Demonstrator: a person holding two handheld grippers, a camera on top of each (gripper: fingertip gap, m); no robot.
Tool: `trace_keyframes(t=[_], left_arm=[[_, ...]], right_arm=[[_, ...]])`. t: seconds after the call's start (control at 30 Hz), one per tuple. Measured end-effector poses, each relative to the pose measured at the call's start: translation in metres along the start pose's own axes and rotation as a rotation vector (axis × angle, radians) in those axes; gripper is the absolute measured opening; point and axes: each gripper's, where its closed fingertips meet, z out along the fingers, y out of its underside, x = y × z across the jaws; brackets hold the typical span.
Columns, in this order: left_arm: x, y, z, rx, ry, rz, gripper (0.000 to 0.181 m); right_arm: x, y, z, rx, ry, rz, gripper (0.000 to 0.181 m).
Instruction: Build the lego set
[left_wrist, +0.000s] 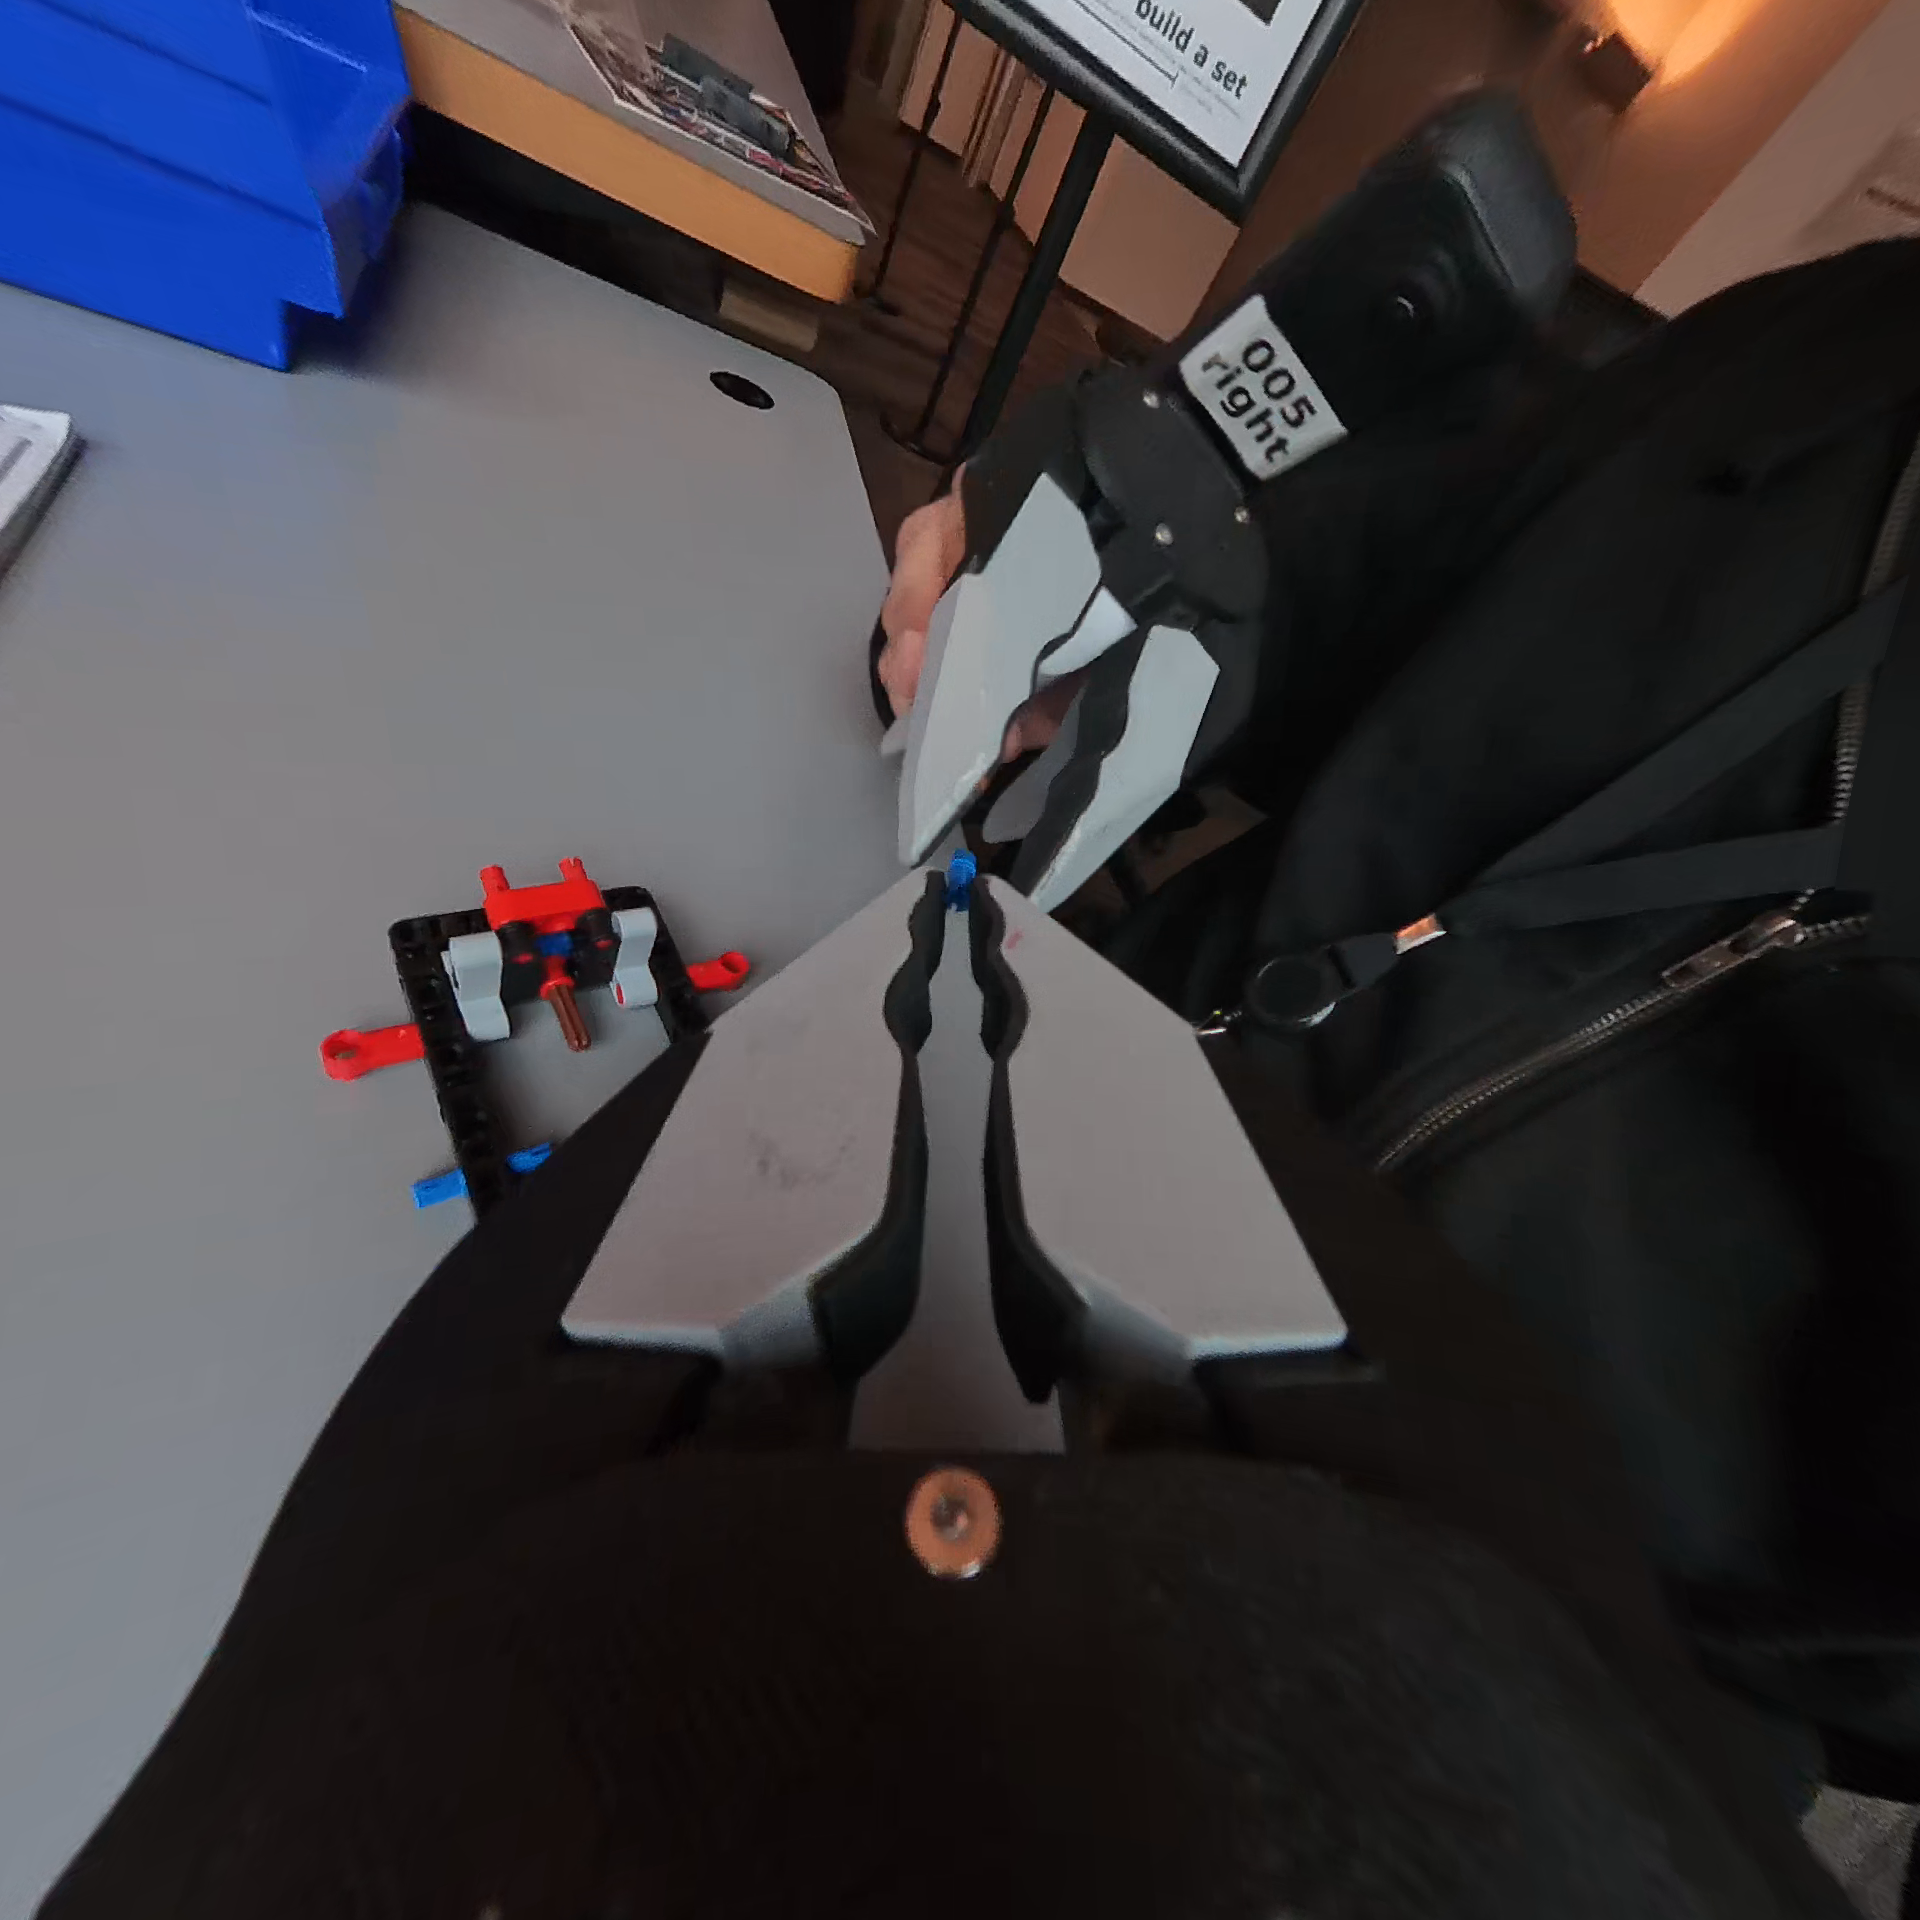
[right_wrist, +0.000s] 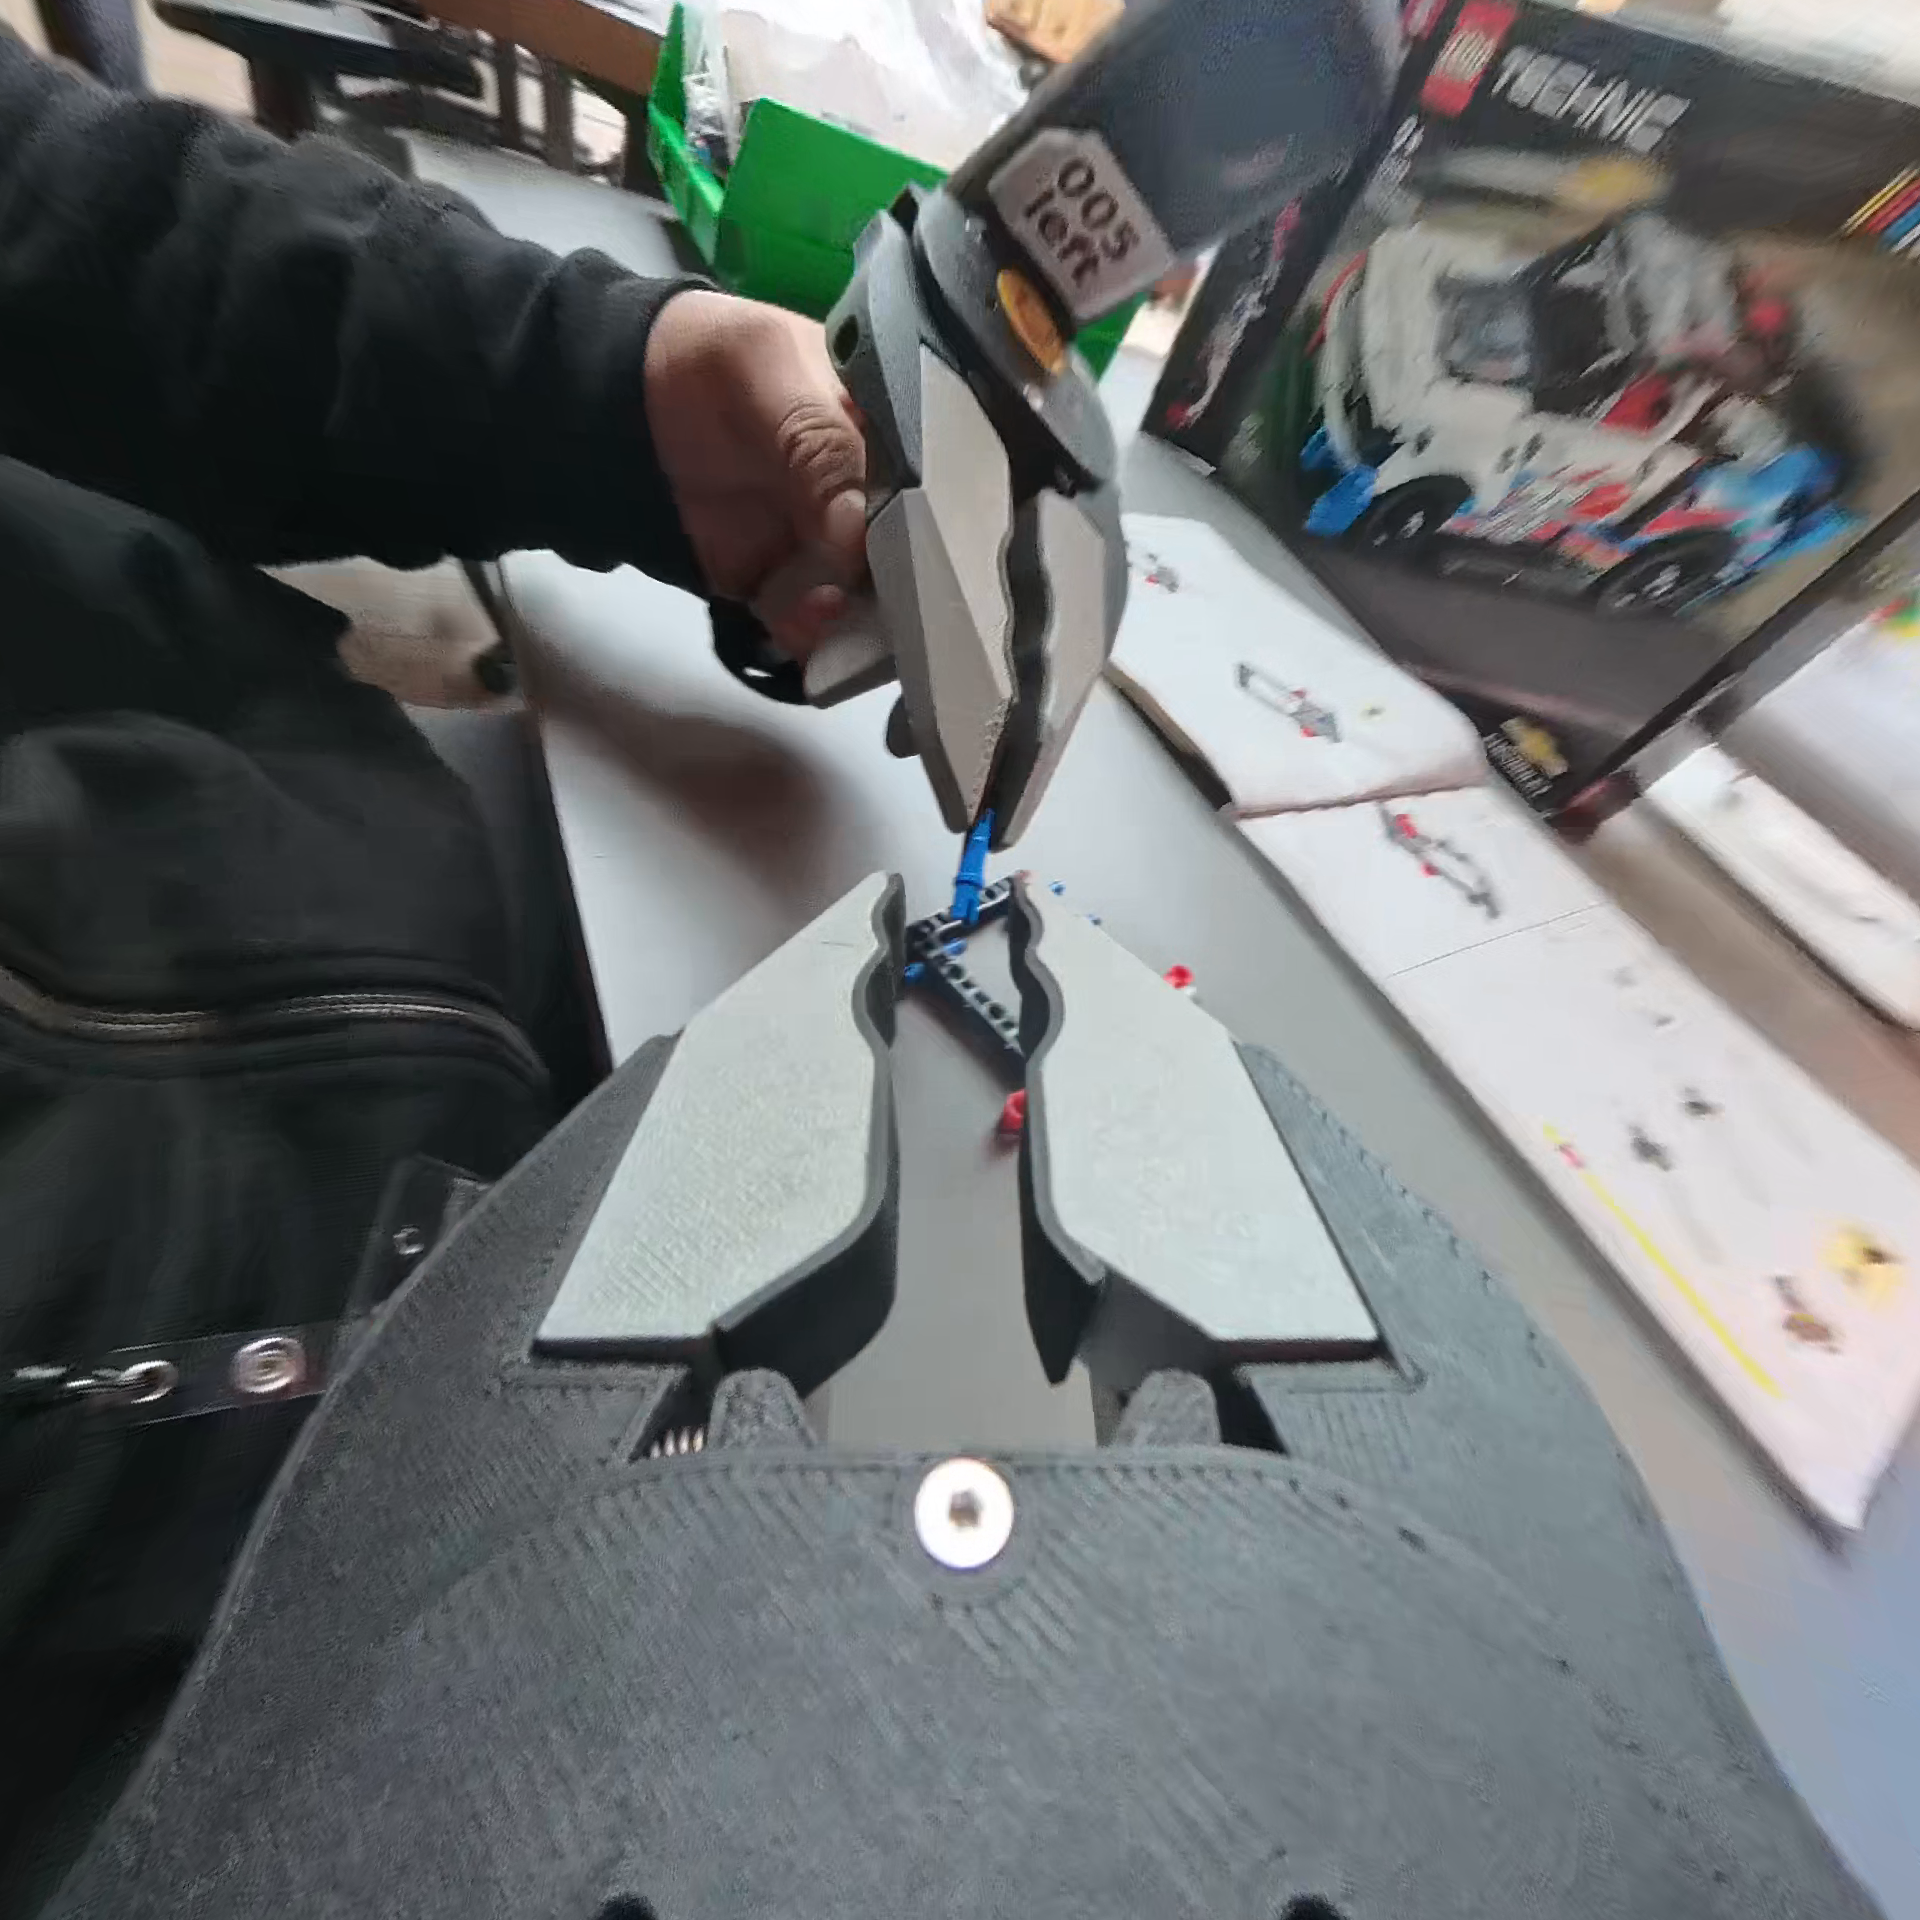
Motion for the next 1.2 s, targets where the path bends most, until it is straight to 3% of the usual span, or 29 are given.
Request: trace_keyframes(t=[0.23, 0.8, 0.87, 1.0, 1.2], left_arm=[[0.001, 0.004, 0.002, -0.063, -0.082, 0.206, 0.003], [-0.007, 0.016, 0.003, -0.072, -0.057, 0.115, 0.002], [-0.007, 0.023, 0.002, -0.113, -0.036, 0.076, 0.007], [-0.033, 0.041, -0.006, -0.263, -0.199, 0.040, 0.017], [-0.053, 0.063, 0.000, -0.445, -0.314, -0.020, 0.009]], right_arm=[[-0.004, 0.004, -0.002, -0.039, -0.013, 0.068, 0.011], [-0.002, 0.019, 0.002, -0.165, 0.049, -0.026, 0.001], [-0.004, 0.025, 0.003, -0.199, 0.034, -0.012, 0.002], [0.002, 0.050, 0.000, -0.325, 0.038, 0.027, 0.002], [0.002, 0.067, -0.005, -0.430, 0.011, 0.125, 0.002]])
